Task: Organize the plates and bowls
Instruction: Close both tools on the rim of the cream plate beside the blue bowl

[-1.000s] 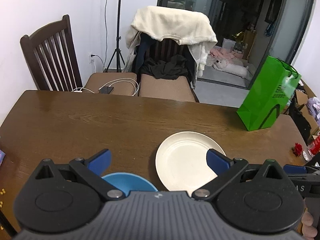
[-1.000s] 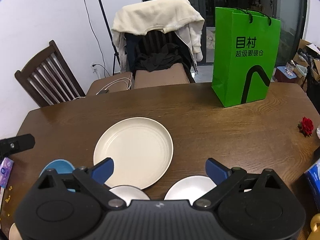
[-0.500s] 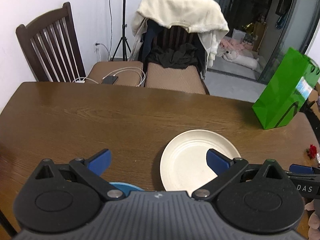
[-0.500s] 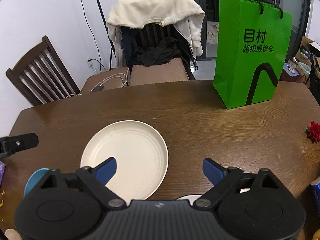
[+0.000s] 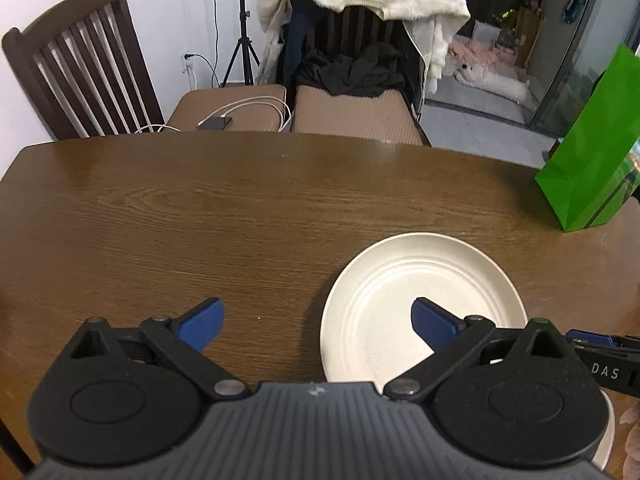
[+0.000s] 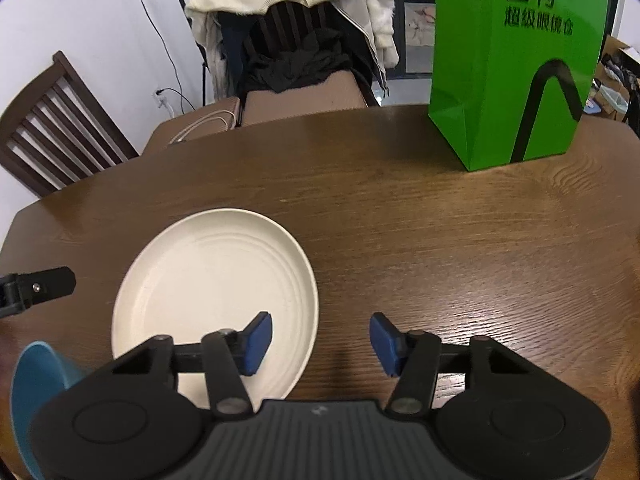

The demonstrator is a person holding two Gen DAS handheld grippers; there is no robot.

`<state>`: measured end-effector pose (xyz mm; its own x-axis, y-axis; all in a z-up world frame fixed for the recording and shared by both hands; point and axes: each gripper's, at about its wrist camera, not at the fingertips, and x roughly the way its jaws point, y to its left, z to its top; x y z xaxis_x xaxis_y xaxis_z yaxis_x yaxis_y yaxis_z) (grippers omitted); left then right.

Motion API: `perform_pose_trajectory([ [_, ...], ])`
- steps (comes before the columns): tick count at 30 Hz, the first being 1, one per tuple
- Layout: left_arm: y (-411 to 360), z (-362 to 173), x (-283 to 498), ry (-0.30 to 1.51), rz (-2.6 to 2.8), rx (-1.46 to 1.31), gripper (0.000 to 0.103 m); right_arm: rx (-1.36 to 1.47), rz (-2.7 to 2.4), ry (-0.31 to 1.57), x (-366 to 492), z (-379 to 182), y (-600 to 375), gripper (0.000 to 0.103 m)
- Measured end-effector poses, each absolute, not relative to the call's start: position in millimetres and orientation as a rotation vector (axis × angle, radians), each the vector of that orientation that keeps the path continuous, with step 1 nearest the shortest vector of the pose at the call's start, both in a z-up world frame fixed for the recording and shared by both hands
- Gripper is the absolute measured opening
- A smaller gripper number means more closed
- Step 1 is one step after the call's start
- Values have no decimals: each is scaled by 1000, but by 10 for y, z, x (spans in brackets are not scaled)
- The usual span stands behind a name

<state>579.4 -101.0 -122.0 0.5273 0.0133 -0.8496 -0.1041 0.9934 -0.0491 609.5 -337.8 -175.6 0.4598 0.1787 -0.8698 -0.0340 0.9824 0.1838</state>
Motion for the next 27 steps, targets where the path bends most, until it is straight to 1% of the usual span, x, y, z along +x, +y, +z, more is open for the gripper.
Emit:
perform_pose_trajectory([
  [2,-1018,-1303,5846,1033,64,-98,92,156,132,1098,6136,-1821,-3403,43],
  [3,-1019,-1342,5864,1045,63,-99,89,159,133,1103,6151,-1852,-3404,42],
  [5,-1015,-1412,5889,1065,68,-104,81,158,140,1111,6180,-1897,-3395,37],
  [6,-1011,-1444,5902,1073,69,-106,79,160,143,1114,6192,-1911,-3390,36],
  [8,-993,-1501,5923,1085,75,-112,73,166,150,1122,6215,-1953,-3379,28],
  [12,-982,-1587,5970,1108,71,-123,61,160,141,1134,6261,-2023,-3361,23],
  [14,-985,-1629,5993,1129,69,-121,51,164,141,1141,6286,-2055,-3365,20],
  [15,-985,-1649,6004,1140,72,-118,48,168,140,1142,6292,-2064,-3365,20],
  [17,-976,-1683,6022,1158,75,-125,36,166,140,1145,6291,-2065,-3354,17],
  [19,-967,-1712,6039,1175,68,-144,31,160,149,1146,6300,-2061,-3331,12],
  [21,-960,-1736,6060,1185,58,-158,25,147,149,1147,6311,-2057,-3298,10],
  [23,-962,-1760,6072,1194,52,-161,16,144,152,1149,6325,-2055,-3290,7],
  [24,-963,-1771,6079,1198,52,-160,13,143,152,1150,6337,-2057,-3285,6],
  [25,-972,-1786,6090,1207,52,-151,6,141,152,1150,6343,-2059,-3277,5],
  [27,-1009,-1795,6085,1209,52,-130,6,142,152,1150,6346,-2053,-3277,3],
])
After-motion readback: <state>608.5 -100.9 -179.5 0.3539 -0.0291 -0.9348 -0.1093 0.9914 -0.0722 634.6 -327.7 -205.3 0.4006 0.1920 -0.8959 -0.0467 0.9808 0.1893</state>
